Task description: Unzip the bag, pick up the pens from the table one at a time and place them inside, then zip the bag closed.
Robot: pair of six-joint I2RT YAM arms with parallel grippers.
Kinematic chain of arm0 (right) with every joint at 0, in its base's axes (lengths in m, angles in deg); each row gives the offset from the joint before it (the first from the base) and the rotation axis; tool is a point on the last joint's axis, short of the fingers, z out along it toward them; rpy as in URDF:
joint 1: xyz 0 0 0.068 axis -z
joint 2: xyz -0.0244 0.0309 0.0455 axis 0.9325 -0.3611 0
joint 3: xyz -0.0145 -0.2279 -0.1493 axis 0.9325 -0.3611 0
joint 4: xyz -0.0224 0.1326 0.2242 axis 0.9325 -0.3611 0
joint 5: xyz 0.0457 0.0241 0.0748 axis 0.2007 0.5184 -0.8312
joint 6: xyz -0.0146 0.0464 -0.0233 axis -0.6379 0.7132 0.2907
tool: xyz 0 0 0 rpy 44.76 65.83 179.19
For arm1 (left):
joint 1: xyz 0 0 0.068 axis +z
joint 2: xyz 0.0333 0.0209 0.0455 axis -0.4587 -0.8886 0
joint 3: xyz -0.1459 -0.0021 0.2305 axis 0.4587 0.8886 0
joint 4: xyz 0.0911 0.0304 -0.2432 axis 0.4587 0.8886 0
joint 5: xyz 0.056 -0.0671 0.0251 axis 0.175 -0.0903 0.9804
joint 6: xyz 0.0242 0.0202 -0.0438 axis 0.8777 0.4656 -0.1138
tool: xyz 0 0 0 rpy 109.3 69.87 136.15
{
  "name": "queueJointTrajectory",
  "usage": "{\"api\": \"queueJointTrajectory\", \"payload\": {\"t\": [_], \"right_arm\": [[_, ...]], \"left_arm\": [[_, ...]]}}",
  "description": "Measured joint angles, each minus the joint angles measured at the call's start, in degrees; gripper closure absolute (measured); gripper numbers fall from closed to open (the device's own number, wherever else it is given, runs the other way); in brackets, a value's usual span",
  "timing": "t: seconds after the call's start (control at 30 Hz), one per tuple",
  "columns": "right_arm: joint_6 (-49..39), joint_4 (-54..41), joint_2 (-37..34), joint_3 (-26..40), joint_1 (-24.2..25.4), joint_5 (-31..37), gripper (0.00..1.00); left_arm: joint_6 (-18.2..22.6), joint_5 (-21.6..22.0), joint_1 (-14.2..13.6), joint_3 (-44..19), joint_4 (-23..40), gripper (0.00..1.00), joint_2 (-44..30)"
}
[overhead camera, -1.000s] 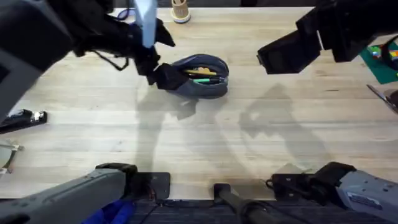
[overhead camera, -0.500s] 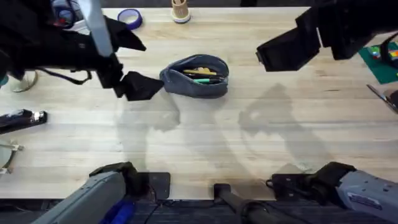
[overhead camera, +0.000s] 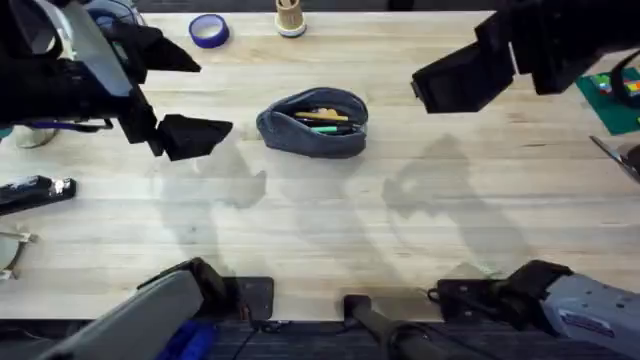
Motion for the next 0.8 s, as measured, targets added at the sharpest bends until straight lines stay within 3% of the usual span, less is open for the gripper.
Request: {"api": "queueJointTrajectory", "payload": {"t": [0.23,0.8], "right_arm": [[0.02,0.07,0.00,0.00,0.02,0.00,0.006],[0.02,2.74,0.00,0.00,0.00,0.00,0.005]], "left_arm": [[2.88,-4.18,1.76,0.00,0.14,0.008,-6.18],[16.22,-5.62,1.78,0.00,1.55,0.008,-19.42]]}}
